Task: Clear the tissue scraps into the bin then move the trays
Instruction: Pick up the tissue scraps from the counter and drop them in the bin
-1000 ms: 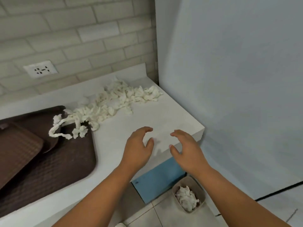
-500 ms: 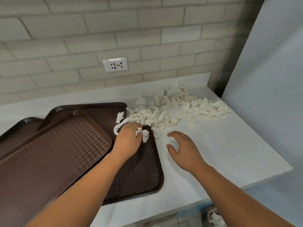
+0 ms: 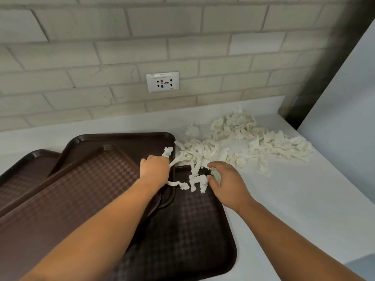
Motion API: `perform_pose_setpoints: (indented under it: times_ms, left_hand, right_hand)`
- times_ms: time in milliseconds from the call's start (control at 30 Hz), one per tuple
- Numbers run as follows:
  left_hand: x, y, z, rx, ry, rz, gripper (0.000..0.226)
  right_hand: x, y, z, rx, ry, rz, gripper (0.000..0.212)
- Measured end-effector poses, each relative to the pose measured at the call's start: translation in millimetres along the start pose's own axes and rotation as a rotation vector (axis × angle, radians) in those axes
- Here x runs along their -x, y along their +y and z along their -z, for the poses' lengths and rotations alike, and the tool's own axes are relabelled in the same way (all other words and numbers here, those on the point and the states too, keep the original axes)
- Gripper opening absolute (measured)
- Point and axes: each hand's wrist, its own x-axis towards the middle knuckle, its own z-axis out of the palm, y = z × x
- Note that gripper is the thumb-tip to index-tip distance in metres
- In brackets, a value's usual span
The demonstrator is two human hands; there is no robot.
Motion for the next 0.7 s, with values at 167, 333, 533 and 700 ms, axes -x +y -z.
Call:
perform_pose_setpoints:
  times_ms: [167, 333, 533, 700]
  left_hand:
    - [-0.8, -12.0, 38.4, 0.58, 0.145, -0.021, 0.015]
    - [-6.3, -29.4, 80.6, 1.239, 0.143, 0.06, 0.031]
    - [-5.2, -46.0, 111.4, 1.613, 0.101, 0.157, 0.022]
    - [-6.0, -64.7, 108.0, 1.274, 0.282, 0.113, 0.023]
  right_hand:
    - [-24.4, -7.0, -6.9, -0.013, 0.005, 0.012, 0.034]
    - [-54.1, -26.5, -22.1, -0.029, -0.036, 0.023, 0.035]
    - [-91.4, -51.7, -45.9, 0.024, -0.055, 0.058, 0.039]
    - [-122.3, -61.0, -66.4, 0.059, -0.006, 0.098, 0.036]
